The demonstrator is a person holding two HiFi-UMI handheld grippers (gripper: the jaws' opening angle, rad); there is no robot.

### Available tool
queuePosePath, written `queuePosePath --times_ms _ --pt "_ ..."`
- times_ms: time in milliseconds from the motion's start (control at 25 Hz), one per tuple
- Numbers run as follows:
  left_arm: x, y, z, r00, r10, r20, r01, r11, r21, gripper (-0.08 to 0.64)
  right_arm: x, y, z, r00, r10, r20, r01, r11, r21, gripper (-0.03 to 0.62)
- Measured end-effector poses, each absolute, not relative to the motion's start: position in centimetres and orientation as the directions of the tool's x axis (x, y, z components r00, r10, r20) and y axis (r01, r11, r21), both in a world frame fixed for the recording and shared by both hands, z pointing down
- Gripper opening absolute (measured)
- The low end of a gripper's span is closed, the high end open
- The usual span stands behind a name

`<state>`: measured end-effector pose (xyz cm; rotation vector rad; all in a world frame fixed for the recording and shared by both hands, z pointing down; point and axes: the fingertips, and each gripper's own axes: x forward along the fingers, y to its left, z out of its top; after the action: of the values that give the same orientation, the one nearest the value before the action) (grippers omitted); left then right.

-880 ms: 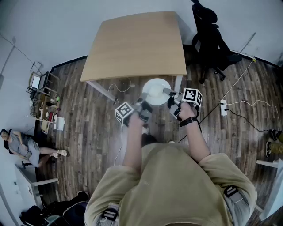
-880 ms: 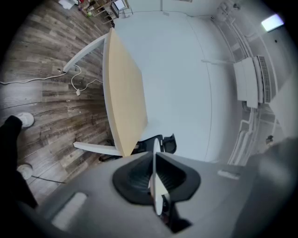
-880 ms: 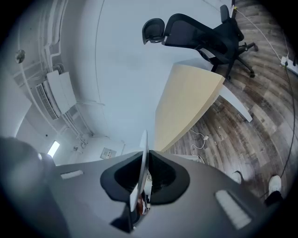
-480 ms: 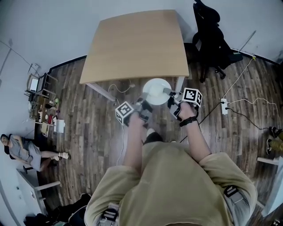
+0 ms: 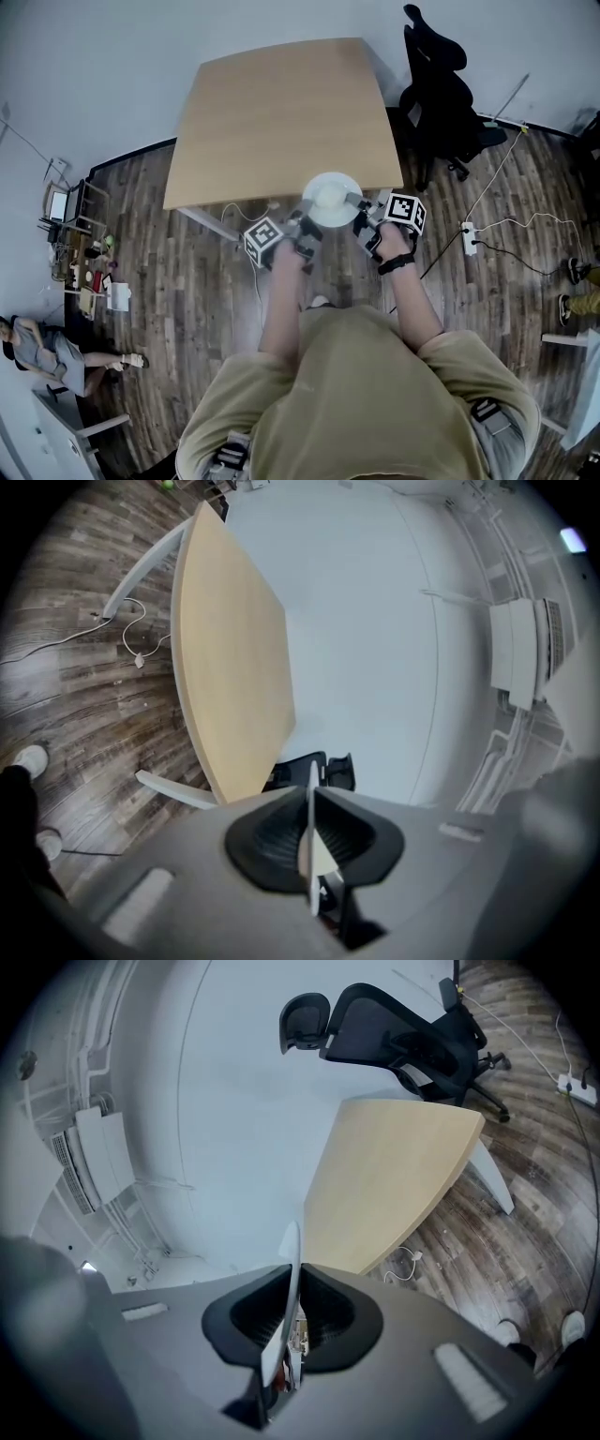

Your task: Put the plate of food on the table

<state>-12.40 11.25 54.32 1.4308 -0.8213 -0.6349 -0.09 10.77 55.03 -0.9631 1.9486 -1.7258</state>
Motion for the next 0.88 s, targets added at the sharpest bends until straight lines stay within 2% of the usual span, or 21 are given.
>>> queuePosePath --times_ms 360,520,680,880 --pt "-16.6 6.2 54.7 0.617 -0.779 0.112 -0.071 0.087 0.994 0.018 -4.3 6.5 55.4 -0.663 -0.72 0.207 -0.271 -0.028 -0.962 0.029" --pt "-18.0 4.8 56.3 0.622 -0.771 0.14 -0.111 0.091 0.99 0.018 -5.7 5.3 56.9 -0.648 -0.731 0.212 -0.294 -0.017 -0.956 0.025" --pt "-18.6 3.4 58.7 0.618 -0.763 0.193 -0.139 0.135 0.981 0.017 -6.5 3.1 59.3 -0.653 -0.716 0.244 -0.387 0.039 -0.921 0.034" --pt "-18.5 -2.3 59.7 0.6 -0.769 0.221 -0.207 0.117 0.971 0.009 -6.5 -2.6 60.3 -0.682 -0.687 0.251 -0.403 0.066 -0.913 0.037"
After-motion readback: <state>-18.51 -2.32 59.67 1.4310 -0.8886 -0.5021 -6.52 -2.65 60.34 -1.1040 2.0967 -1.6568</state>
